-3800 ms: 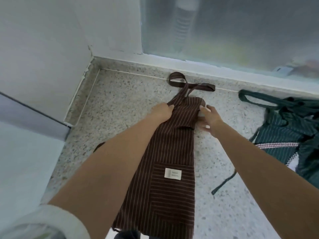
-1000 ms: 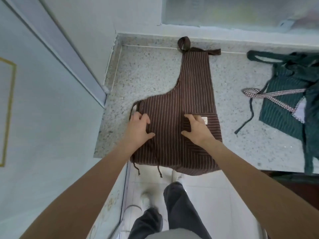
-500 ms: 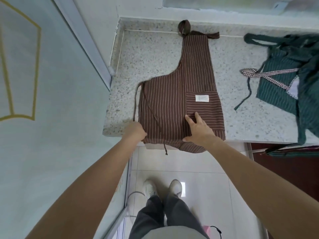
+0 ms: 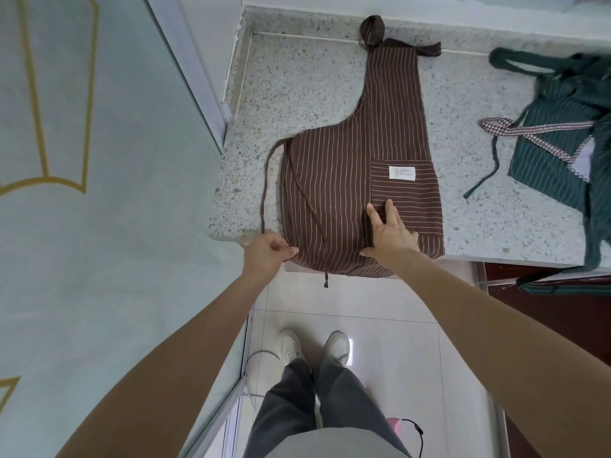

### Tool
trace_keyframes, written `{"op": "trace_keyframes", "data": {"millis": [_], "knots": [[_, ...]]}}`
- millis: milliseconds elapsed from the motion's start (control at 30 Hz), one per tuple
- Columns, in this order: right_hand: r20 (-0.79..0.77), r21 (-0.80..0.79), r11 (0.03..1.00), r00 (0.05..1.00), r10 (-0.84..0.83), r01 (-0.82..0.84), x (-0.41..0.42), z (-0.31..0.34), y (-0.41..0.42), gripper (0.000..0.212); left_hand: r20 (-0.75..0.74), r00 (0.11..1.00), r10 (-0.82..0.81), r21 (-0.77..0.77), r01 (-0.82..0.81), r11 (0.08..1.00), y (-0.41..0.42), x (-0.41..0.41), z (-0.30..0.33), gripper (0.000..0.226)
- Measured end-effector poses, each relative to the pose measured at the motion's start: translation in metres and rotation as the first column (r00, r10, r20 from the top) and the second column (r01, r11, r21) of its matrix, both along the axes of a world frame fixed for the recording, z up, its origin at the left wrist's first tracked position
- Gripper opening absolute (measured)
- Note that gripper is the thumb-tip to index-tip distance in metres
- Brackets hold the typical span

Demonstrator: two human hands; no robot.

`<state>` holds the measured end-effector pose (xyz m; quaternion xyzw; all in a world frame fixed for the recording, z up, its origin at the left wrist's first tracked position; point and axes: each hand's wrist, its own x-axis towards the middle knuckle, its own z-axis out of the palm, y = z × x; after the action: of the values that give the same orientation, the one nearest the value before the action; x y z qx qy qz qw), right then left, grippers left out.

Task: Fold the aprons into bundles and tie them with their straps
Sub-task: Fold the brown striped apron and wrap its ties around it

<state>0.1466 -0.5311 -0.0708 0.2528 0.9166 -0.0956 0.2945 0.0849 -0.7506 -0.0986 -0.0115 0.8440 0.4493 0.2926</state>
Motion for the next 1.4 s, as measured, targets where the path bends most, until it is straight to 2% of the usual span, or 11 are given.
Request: {"op": "trace_keyframes", "data": {"millis": [233,333,400,467,567,700,800,967,1133,1267,1400], "knots": [[0.013,-0.041,0.999,1.0,0.005,-0.004,-0.002,0.003,0.004,0.101,0.104,0.993,-0.057,0.229,0.031,0.973,0.001,-0.002,0.014,0.016],[-0.005,-0.121,0.992,0.999,-0.033,0.032,-0.001,0.003,0.005,0.1,0.057,0.984,-0.166,0.173,0.155,0.973,-0.004,-0.004,0.012,0.03],[-0.109,-0.299,0.939,0.971,-0.212,0.171,0.003,0.003,0.004,0.094,0.005,0.988,-0.152,0.116,0.151,0.982,-0.005,-0.003,0.011,0.027],[-0.294,-0.42,0.855,0.847,-0.444,0.302,0.014,0.001,0.006,0.081,-0.022,0.99,-0.142,0.068,0.143,0.987,-0.002,-0.002,0.01,0.024],[-0.434,-0.418,0.721,0.575,-0.693,0.553,0.044,-0.008,0.014,0.062,-0.01,0.994,-0.105,0.02,0.105,0.994,0.003,-0.003,0.01,0.041],[-0.421,-0.389,0.552,0.391,-0.818,0.737,0.064,-0.019,0.031,0.051,0.06,0.996,-0.063,0.054,0.059,0.997,0.009,-0.006,0.009,0.041],[-0.385,-0.414,0.403,0.244,-0.89,0.816,0.056,-0.018,0.039,0.051,0.103,0.993,-0.049,0.1,0.039,0.994,0.014,-0.008,0.005,0.021],[-0.091,-0.528,0.069,0.025,-0.996,0.846,0.064,-0.023,0.049,0.047,0.176,0.984,0.038,0.184,-0.07,0.98,0.029,-0.003,0.014,0.018],[0.23,-0.649,-0.142,0.015,-0.973,0.747,0.077,-0.025,0.048,0.032,0.26,0.958,0.124,0.287,-0.199,0.937,0.044,-0.002,0.029,0.019],[0.154,-0.709,0.035,0.203,-0.967,0.704,0.087,-0.018,0.053,0.036,0.253,0.953,0.165,0.322,-0.244,0.915,0.045,-0.004,0.033,0.016],[0.041,-0.788,0.123,0.25,-0.967,0.604,0.09,-0.004,0.066,0.015,0.026,0.987,0.158,0.176,-0.16,0.971,0.042,-0.009,0.037,0.012]]}}
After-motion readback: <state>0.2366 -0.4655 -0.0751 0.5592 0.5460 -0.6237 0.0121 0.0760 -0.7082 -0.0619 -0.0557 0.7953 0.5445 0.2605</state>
